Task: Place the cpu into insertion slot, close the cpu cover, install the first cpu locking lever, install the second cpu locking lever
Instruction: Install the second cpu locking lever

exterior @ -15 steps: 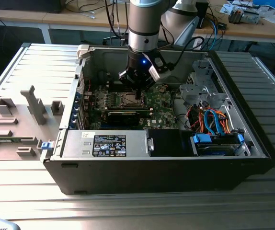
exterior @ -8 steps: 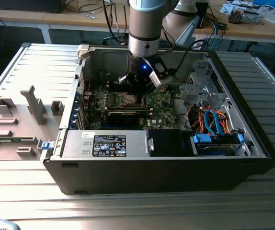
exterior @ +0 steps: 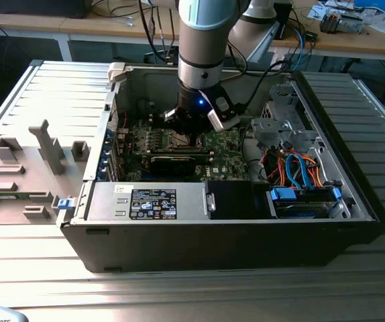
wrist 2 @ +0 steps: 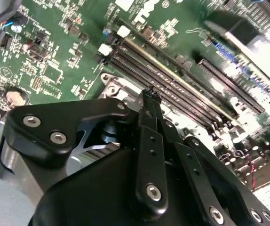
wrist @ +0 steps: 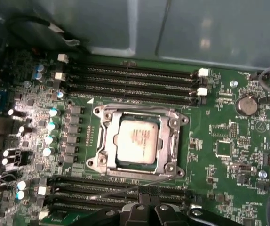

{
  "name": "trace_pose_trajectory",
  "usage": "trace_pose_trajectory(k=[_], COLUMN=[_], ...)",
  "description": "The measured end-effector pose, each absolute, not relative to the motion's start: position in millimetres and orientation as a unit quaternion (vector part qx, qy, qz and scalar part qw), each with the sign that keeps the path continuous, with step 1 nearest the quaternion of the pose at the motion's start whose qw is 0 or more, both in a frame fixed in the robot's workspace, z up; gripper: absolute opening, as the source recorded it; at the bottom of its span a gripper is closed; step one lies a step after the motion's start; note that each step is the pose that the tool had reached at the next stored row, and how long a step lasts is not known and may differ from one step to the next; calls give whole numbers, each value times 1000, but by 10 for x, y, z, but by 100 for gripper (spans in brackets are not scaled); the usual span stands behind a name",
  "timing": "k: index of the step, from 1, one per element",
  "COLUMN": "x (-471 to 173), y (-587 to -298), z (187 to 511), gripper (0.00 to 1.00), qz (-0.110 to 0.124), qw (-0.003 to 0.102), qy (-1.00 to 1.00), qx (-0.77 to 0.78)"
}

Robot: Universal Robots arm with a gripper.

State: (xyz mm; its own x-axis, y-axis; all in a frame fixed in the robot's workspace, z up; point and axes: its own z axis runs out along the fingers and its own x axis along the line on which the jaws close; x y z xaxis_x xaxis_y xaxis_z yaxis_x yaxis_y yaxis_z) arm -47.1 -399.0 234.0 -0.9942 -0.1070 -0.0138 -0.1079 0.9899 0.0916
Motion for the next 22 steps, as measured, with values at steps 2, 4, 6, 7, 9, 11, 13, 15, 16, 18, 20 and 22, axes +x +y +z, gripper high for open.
trace_pose_trajectory(k=[2, 4, 6, 7, 9, 11, 13, 15, 16, 18, 20, 22], x=[-507, -537, -572, -582, -616, -639, -662, -686, -697, -723, -756, -790], y=[-4019, -4019, -4019, -4019, -4019, -4019, -4019, -4019, -4019, -4019, -4019, -4019], z=[2335, 2331, 2315, 2307, 2267, 2232, 2205, 2187, 2178, 2159, 2144, 2133], gripper=[11, 11, 11, 11, 11, 11, 11, 11, 11, 11, 11, 11], qz=[52, 53, 54, 54, 54, 54, 54, 55, 55, 56, 59, 62], qw=[5, 5, 5, 5, 5, 5, 5, 5, 5, 5, 5, 5], qy=[997, 997, 997, 997, 997, 997, 997, 997, 997, 997, 997, 997], qx=[-54, -54, -54, -54, -54, -54, -54, -54, -54, -55, -55, -56])
